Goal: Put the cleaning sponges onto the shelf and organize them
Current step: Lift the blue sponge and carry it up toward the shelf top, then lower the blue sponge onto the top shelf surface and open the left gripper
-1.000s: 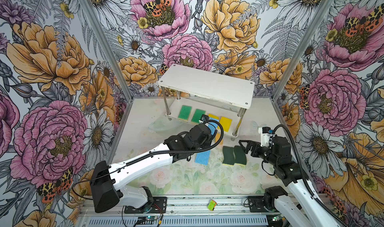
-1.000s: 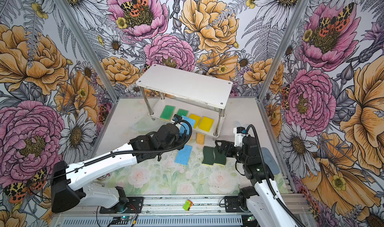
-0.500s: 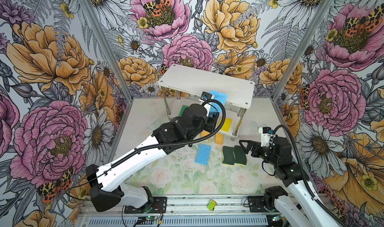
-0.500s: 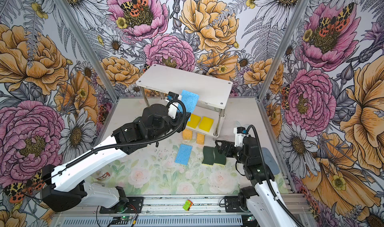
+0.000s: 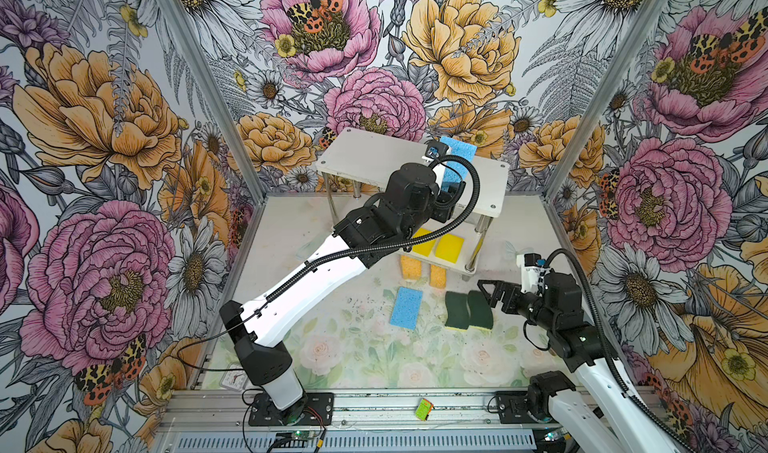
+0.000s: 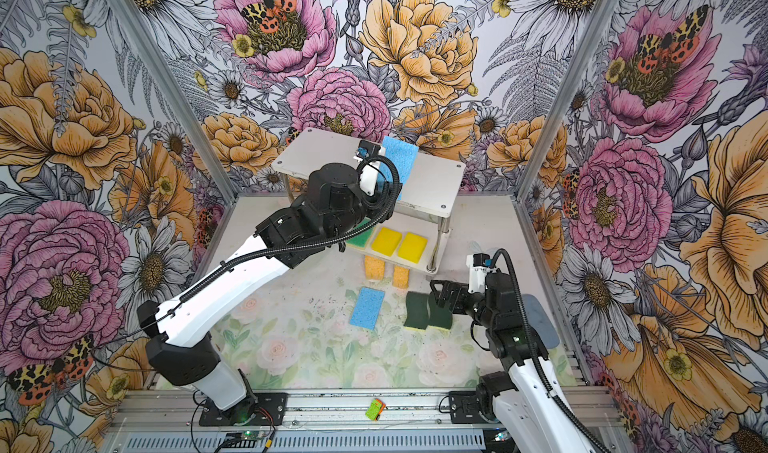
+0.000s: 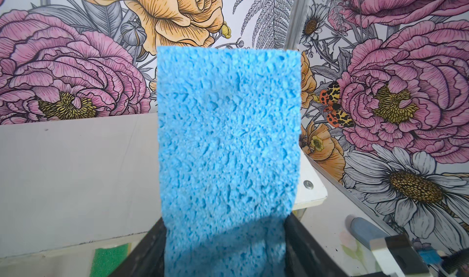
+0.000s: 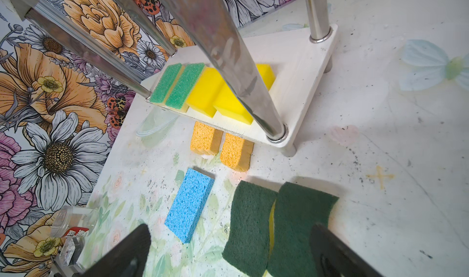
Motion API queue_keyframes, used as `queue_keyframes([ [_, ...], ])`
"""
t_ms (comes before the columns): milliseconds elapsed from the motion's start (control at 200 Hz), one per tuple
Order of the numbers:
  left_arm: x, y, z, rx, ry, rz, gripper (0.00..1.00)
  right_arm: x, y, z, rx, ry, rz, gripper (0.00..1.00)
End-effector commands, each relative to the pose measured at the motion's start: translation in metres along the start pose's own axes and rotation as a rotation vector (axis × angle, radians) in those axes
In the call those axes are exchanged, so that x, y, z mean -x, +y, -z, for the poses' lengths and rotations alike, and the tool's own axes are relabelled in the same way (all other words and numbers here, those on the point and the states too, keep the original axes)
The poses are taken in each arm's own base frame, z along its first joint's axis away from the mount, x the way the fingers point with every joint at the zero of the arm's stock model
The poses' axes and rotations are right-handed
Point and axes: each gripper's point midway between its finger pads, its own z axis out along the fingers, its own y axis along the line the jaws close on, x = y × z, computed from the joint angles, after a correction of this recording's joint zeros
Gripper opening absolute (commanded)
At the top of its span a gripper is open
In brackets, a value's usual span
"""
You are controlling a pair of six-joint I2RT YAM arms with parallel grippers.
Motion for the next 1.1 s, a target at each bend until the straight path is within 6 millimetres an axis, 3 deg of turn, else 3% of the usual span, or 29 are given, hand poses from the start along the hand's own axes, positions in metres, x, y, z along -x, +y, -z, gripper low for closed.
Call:
queue_keyframes([
  [0,0.011,-0.010,-0.013,-0.081,-0.012,-0.003,0.66,0.000,0.002,0.001,0.006,0.000,0.011,1.00],
  [90,0.021,-0.011,-0.021,-0.089,-0.030,0.007,0.65,0.004,0.004,0.001,0.006,0.002,0.009,1.00],
  [105,0.009,-0.014,-0.035,-0.086,-0.005,0.001,0.66,0.004,0.004,0.001,0.006,0.003,0.009,1.00],
  [165,0.006,-0.017,-0.046,-0.093,0.005,0.006,0.66,0.005,0.004,0.000,0.000,0.003,0.009,1.00],
  [235,0.004,-0.026,-0.054,-0.126,0.011,0.006,0.66,0.004,0.002,-0.001,-0.004,0.007,0.006,1.00],
  [485,-0.006,-0.029,-0.077,-0.127,0.043,0.024,0.68,0.001,-0.001,-0.002,-0.014,0.015,0.002,1.00],
  [1096,-0.026,-0.031,-0.088,-0.104,0.086,0.073,0.70,-0.005,-0.009,-0.007,-0.040,0.034,0.000,1.00],
])
